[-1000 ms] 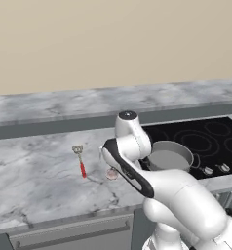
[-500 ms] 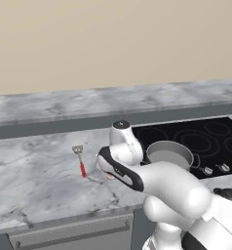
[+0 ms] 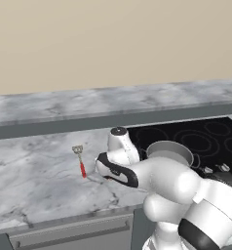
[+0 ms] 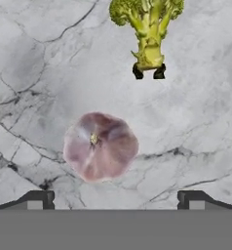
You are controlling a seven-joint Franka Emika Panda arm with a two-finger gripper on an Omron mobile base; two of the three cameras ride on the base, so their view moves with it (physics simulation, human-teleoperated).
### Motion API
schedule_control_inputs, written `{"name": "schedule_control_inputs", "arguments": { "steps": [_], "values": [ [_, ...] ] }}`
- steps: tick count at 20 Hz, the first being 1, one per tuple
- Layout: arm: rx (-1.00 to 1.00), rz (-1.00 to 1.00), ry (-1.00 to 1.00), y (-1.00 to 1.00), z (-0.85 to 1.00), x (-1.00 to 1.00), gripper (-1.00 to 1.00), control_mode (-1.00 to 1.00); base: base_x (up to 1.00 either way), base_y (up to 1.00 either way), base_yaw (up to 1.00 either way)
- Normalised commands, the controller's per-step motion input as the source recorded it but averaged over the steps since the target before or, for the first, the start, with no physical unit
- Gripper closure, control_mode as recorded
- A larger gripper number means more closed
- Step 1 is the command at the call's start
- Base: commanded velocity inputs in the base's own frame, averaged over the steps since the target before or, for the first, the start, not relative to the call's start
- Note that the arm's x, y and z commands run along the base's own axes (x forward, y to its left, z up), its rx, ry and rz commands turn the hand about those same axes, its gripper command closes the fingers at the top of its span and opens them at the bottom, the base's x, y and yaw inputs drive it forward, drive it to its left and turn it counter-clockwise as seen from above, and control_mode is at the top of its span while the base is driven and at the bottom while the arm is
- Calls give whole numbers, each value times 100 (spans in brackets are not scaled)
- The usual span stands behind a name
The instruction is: Put the garlic and broccoli in the pot. Retrieve the spatula and lightly stir the vegetables in the pot.
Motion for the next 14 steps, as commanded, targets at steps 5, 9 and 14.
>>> {"name": "schedule_control_inputs", "arguments": {
  "steps": [5,9,14],
  "values": [
    [0,0,0,4,-28,21,-100,-100,0,0,0],
    [0,-1,1,5,-26,21,-100,-100,0,0,0],
    [0,0,0,8,-13,13,-100,-100,0,0,0]
  ]
}}
